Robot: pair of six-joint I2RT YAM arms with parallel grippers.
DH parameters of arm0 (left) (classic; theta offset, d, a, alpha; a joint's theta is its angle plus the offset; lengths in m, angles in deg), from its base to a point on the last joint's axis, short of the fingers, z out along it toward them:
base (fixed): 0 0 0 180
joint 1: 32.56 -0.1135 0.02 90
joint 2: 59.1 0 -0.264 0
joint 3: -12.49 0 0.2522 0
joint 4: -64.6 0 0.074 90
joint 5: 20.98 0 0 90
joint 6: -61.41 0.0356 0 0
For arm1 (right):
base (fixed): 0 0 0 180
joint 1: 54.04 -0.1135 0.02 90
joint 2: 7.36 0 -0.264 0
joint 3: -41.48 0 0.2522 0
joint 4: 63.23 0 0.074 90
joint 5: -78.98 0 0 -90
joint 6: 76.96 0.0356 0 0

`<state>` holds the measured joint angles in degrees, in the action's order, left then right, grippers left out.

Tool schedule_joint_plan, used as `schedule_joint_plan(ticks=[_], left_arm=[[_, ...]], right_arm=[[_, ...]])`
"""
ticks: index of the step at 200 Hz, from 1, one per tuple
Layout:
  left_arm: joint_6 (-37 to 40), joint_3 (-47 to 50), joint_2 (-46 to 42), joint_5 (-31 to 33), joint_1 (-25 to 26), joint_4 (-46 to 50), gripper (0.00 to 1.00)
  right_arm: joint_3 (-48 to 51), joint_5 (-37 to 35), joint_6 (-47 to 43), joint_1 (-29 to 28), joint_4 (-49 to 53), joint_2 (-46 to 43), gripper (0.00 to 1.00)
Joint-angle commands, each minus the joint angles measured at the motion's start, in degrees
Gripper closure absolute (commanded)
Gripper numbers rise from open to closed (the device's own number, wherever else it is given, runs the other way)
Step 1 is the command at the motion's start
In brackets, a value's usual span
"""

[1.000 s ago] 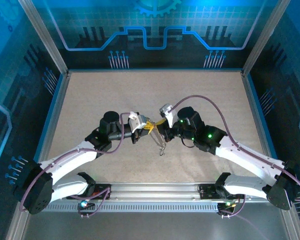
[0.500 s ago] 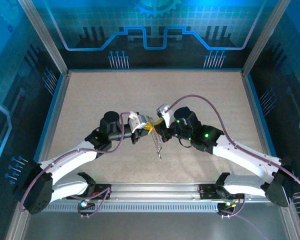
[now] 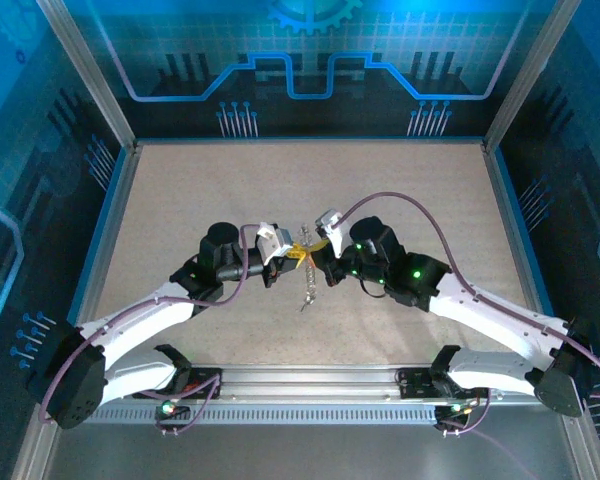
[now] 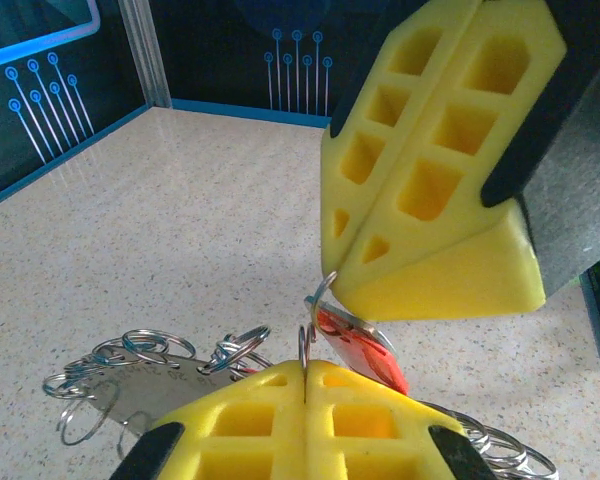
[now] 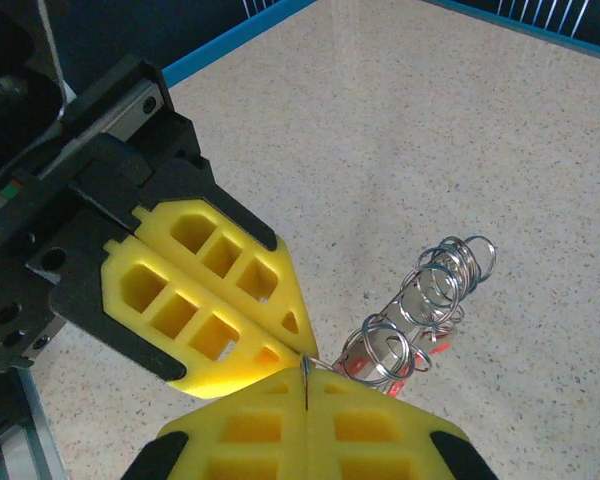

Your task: Put the keys on the keyring

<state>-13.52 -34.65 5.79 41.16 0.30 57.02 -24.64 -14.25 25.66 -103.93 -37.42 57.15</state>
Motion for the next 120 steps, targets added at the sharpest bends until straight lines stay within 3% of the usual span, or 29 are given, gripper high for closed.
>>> schedule_joint_plan(ticks=[1,120], left_arm=[[0.82,-1.35,-1.25,-0.52,0.53,-2.91,1.00],[-0.45,-2.21,-1.41,-0.34,0.62,-1.84,1.00]], right_arm=[[0.33,-1.00,-0.25,-0.87,-0.78,-0.29,1.00],[-0.03,-5.01,-0.12,-2.76,0.25,0.97,1.00]])
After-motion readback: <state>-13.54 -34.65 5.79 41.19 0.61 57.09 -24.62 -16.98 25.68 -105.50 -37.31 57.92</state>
